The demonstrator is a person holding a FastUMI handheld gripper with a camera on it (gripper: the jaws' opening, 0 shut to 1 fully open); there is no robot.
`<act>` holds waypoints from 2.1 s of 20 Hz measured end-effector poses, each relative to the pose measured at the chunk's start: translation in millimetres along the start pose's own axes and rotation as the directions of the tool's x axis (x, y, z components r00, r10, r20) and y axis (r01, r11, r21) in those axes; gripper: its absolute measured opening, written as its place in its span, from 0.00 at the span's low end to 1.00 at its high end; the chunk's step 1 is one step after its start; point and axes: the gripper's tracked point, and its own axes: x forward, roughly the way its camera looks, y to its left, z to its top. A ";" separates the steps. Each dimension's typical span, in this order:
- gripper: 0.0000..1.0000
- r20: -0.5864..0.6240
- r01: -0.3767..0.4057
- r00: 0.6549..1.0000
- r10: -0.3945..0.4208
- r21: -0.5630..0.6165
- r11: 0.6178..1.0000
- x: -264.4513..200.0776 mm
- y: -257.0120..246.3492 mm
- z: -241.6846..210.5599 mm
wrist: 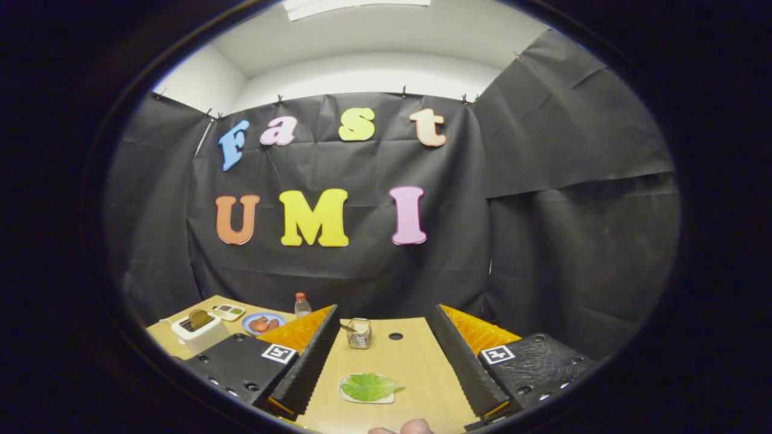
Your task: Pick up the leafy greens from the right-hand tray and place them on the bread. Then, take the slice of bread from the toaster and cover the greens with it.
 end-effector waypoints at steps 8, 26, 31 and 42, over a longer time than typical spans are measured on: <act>0.95 -0.169 -0.041 0.985 0.045 0.026 0.999 49.8 -3.4 -98.9; 0.96 -0.544 -0.011 0.839 -0.022 -0.057 0.998 191.9 -25.9 -365.5; 0.85 -0.565 -0.028 0.825 -0.016 -0.069 0.997 195.1 -15.8 -374.4; 0.01 -0.541 0.010 0.841 -0.026 -0.031 0.999 194.4 -17.0 -344.6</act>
